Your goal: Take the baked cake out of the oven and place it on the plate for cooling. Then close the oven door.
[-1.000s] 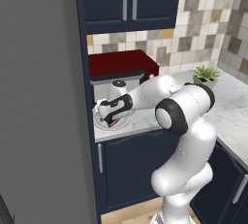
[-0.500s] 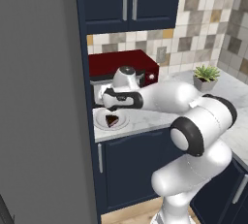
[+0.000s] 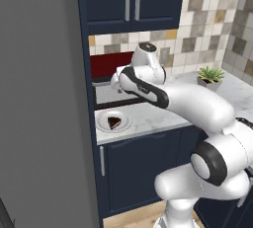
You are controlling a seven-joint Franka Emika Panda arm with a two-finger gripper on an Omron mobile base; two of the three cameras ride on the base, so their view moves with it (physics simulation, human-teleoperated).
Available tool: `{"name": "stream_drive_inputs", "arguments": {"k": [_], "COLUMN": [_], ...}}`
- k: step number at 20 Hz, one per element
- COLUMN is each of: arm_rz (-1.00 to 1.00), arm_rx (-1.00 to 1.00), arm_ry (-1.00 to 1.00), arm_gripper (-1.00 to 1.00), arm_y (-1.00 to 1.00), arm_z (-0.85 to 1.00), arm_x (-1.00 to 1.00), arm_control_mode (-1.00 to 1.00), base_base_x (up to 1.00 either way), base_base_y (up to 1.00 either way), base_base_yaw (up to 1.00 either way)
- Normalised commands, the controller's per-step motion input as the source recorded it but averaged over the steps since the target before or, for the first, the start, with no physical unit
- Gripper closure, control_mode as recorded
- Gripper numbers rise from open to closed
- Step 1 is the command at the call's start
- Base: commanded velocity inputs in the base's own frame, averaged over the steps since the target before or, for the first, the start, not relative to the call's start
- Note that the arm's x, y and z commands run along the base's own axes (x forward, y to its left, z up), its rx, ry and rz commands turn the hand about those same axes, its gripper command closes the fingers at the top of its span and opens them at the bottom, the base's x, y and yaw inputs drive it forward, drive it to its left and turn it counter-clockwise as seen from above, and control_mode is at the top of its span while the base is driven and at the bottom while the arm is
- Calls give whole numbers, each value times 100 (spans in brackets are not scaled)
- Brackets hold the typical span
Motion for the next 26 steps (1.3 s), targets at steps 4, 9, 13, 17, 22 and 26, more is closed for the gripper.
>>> {"name": "stream_drive_inputs", "arguments": {"k": [4,9,13,17,22,26], "arm_rz": [-12,-53,-93,-95,-85,-70], "arm_rx": [-7,0,4,10,28,36], "arm_ry": [0,2,3,1,0,-13], "arm_gripper": [-100,-100,-100,-100,-100,-100], "arm_y": [-32,-4,0,0,0,0], "arm_z": [89,34,0,0,0,0], "arm_x": [-77,-61,-20,-8,-25,-44], "arm_control_mode": [-100,-100,-100,-100,-100,-100], "base_base_x": [0,0,0,0,0,0], "base_base_y": [0,0,0,0,0,0], "base_base_yaw": [0,0,0,0,0,0]}}
